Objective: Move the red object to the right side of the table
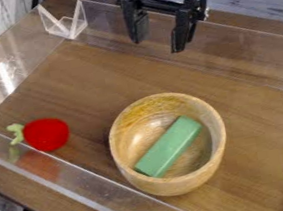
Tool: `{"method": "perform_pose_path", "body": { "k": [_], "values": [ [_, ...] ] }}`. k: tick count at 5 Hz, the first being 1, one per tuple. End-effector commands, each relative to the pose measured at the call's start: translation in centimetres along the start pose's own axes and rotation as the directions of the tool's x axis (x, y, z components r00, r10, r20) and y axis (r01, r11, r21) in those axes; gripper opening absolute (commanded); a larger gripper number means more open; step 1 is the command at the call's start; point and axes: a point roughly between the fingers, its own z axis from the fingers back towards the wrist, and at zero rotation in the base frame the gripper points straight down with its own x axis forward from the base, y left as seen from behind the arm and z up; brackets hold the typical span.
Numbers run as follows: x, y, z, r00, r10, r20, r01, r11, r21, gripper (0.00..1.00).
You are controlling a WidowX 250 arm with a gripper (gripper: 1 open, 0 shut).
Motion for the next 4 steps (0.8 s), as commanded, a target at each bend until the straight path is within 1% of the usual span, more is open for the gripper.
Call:
{"method": "perform_pose_path", "body": {
  "k": [1, 2, 3, 4],
  "values": [
    [-0.2, 0.7, -1.0, 0.998, -0.051, -0.036, 0.051, 0.999, 0.004, 1.0],
    [-2.4, 3.0, -2.0, 0.954, -0.294, -0.061, 0.296, 0.955, 0.021, 1.0],
    [-4.7, 6.8, -2.6, 0.851, -0.518, -0.083, 0.522, 0.852, 0.037, 1.0],
    [-6.8, 9.3, -3.3, 0.756, -0.647, -0.098, 0.653, 0.755, 0.053, 1.0]
  ]
}}
